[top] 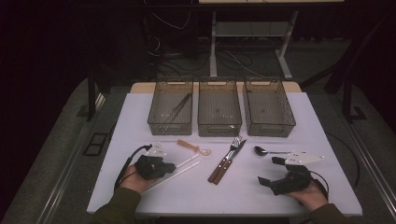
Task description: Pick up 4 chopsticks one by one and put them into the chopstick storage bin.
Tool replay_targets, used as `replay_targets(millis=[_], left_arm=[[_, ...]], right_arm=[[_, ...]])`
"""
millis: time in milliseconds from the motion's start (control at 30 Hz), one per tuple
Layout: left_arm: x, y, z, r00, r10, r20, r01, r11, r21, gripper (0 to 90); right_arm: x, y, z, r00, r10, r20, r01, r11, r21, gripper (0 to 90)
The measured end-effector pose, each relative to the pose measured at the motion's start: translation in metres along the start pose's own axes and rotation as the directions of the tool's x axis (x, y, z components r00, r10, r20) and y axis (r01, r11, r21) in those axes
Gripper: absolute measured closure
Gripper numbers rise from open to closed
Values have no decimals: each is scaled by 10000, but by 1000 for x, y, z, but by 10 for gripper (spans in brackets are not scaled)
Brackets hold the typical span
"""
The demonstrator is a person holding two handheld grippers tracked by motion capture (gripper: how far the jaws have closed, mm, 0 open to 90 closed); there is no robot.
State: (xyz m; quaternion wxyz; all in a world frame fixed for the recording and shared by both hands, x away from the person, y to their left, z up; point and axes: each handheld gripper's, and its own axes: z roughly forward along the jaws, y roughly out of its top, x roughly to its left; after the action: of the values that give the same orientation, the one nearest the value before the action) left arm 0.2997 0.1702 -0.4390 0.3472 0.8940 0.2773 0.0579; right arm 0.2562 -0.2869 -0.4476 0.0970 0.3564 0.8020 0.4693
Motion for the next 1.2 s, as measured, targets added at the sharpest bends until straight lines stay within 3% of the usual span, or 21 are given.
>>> replay_targets(millis=[300, 1200], left_arm=[[3, 5, -4, 9998, -212, -27, 212, 9997, 137, 844], [4, 25, -23, 9975, -707, -14, 706, 9972, -238, 843]], right_arm=[[0, 0, 0, 10000, 22, -4, -22, 10000, 15, 11], [-1, 0, 1, 10000, 39, 21, -39, 10000, 10, 11]])
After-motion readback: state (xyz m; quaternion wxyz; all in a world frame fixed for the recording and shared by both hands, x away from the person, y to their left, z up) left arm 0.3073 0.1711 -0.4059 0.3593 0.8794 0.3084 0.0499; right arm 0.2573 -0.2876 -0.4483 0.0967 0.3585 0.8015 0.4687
